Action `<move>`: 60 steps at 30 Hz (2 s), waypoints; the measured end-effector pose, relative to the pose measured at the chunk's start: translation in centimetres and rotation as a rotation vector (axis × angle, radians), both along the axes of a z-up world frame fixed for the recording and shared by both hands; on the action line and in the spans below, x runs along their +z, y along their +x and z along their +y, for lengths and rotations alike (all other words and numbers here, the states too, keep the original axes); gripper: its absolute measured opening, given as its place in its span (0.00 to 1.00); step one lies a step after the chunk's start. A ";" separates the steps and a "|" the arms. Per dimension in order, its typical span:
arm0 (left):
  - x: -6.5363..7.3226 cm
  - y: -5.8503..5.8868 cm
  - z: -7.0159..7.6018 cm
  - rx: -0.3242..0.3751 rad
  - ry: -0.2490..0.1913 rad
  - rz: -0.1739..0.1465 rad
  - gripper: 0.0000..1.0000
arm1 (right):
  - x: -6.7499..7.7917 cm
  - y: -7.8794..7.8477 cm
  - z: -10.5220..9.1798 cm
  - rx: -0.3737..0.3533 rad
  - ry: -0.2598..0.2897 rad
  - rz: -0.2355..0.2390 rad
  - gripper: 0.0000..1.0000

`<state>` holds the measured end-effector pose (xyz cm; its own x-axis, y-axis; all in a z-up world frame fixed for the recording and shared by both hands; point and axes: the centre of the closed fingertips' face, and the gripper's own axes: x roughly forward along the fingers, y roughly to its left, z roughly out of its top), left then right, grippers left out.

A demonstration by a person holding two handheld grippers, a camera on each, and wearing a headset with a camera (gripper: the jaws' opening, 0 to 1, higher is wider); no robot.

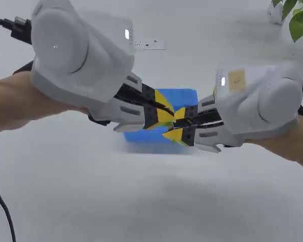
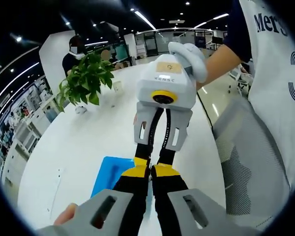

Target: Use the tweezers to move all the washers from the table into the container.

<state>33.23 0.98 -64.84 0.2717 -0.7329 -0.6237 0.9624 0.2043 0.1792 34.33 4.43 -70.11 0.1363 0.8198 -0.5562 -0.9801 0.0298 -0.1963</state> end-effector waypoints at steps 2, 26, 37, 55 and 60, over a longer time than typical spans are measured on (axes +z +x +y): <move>0.4 0.4 0.1 0.004 -0.002 -0.009 0.06 | 0.3 0.4 0.2 -0.003 0.006 -0.008 0.10; -2.1 6.9 0.4 0.034 0.019 -0.015 0.07 | -1.8 6.3 -0.2 -0.051 -0.018 -0.013 0.10; -5.5 8.8 0.4 0.041 0.046 0.035 0.07 | -5.4 8.3 -0.3 -0.056 -0.042 0.046 0.10; -8.0 8.9 0.2 0.032 0.081 0.067 0.07 | -7.7 8.2 -0.8 -0.071 -0.074 0.094 0.10; -7.9 8.8 0.3 0.032 0.080 0.067 0.07 | -7.5 8.0 -0.8 -0.070 -0.068 0.101 0.10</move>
